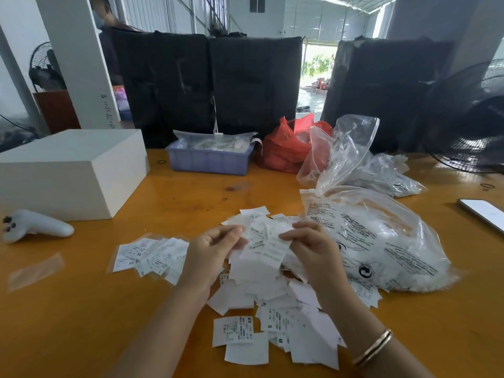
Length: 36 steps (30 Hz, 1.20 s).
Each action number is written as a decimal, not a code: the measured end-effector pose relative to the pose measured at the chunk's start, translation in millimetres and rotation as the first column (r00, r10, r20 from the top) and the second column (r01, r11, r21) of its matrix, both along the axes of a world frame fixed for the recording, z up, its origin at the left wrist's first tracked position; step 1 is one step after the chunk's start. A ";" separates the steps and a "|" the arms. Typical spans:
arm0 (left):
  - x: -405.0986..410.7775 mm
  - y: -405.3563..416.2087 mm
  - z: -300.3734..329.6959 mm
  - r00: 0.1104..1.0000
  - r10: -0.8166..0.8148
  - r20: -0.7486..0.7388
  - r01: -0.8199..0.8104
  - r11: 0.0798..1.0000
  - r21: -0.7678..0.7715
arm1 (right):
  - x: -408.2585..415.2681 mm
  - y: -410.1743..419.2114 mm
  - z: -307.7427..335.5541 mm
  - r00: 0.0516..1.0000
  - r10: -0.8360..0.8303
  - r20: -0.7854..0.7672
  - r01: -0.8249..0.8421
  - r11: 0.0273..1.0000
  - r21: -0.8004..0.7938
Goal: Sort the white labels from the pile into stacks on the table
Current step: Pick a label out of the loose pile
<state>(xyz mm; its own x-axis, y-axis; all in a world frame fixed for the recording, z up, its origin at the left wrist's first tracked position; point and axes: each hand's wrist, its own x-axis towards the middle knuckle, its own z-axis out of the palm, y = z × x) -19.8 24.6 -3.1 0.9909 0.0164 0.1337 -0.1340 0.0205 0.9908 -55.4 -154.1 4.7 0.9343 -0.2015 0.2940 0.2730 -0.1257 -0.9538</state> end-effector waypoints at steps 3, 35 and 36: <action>-1.9 -2.5 -0.5 0.995 -0.099 0.015 0.098 0.993 0.068 | -1.1 -5.2 2.4 0.997 0.016 -0.079 0.011 0.945 0.326; -2.9 -12.4 -6.8 0.966 -0.226 0.128 0.201 0.963 0.179 | -2.0 8.0 -4.1 0.998 -0.050 0.024 0.040 0.947 0.319; -3.4 -12.1 -6.0 0.967 -0.220 0.130 0.197 0.965 0.171 | -2.1 8.6 -4.3 0.999 -0.030 0.028 0.020 0.956 0.293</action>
